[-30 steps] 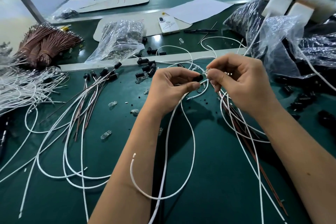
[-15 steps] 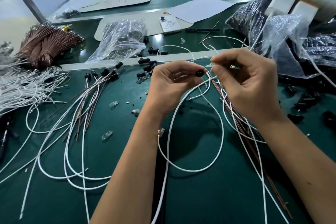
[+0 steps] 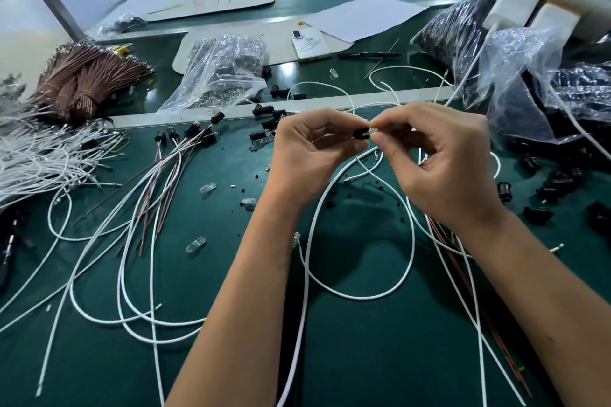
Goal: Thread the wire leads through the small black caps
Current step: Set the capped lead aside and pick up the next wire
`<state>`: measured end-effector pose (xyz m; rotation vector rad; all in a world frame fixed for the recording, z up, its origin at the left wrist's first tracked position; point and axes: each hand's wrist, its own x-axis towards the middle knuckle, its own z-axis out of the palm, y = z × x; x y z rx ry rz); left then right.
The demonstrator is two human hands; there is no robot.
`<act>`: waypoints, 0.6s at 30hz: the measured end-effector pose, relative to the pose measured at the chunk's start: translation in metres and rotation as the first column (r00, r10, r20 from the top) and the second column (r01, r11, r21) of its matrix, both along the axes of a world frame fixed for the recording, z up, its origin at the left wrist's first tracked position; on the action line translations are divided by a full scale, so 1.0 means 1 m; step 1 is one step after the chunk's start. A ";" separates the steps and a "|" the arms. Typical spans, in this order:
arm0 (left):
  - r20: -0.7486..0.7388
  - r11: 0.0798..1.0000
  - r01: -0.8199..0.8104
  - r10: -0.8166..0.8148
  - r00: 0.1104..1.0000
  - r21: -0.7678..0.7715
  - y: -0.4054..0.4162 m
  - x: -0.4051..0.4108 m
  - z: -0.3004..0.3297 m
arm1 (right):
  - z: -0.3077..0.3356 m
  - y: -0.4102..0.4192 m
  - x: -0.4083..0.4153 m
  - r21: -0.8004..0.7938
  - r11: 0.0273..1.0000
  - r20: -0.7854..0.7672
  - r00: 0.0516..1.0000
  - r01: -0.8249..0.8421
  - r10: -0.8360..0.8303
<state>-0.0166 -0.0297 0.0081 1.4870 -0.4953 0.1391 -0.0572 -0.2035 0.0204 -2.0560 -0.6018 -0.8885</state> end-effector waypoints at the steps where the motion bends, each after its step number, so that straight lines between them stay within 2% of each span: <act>1: 0.005 1.000 -0.010 0.010 1.000 0.010 0.000 0.000 0.000 | 0.000 0.000 0.000 -0.016 1.000 0.004 1.000 0.010 -0.010; 15: 0.098 0.983 -0.143 0.132 0.986 0.113 -0.003 0.002 -0.004 | -0.003 0.002 0.002 -0.049 0.995 -0.024 0.996 0.083 -0.085; 18: 0.115 0.976 -0.173 0.158 0.981 0.134 -0.004 0.000 -0.004 | -0.005 0.002 0.004 0.019 0.998 -0.092 0.994 0.060 -0.058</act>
